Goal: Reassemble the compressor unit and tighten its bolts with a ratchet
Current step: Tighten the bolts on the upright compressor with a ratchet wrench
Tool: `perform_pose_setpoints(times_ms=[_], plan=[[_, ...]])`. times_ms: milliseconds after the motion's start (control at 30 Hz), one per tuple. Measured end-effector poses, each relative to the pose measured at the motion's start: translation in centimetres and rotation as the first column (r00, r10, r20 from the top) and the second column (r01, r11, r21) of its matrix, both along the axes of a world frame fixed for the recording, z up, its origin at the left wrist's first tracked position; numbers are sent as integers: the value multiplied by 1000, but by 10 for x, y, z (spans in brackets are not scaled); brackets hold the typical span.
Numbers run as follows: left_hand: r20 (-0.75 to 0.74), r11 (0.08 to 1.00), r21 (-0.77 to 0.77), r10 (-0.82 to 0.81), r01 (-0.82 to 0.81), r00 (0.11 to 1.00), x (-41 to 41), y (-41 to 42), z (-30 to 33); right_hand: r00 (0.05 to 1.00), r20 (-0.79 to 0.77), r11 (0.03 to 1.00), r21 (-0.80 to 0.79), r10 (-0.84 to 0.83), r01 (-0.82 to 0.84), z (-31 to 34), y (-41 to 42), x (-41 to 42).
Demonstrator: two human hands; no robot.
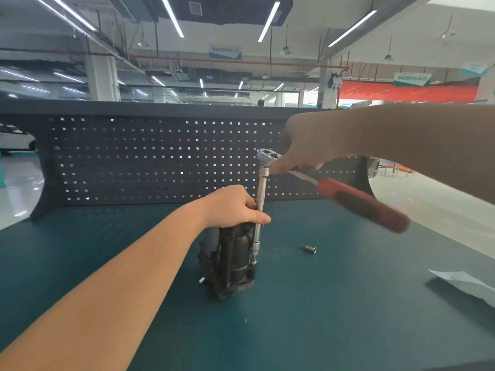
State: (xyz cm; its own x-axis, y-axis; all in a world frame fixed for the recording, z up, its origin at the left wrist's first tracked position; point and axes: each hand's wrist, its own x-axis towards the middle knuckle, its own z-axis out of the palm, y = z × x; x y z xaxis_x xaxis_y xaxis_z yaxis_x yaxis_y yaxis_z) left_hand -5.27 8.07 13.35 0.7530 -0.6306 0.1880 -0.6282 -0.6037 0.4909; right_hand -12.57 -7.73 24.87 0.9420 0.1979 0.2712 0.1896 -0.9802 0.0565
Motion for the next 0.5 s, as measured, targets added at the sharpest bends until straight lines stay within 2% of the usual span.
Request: perform_pose_setpoints(times_ms=[133,200,400,467,500], plan=[[9,1000,2,-13,13,1000,-1,-2,0,999,25,988,-154,32,-28,-9,-15,1],[25,1000,19,4,-4,1000,-1,-2,-1,999,1,992,-124,34,-33,-13,-20,1],[125,990,39,129,-135,984,0,-5,-4,999,-49,988,151,24,-16,-23,-8,-18],[133,991,59,115,-124,984,-1,-6,-4,983,-175,912,410,46,30,-27,5,-23],[142,991,69,102,-113,985,-3,-6,-4,963,-251,828,557,95,64,-28,12,-25]])
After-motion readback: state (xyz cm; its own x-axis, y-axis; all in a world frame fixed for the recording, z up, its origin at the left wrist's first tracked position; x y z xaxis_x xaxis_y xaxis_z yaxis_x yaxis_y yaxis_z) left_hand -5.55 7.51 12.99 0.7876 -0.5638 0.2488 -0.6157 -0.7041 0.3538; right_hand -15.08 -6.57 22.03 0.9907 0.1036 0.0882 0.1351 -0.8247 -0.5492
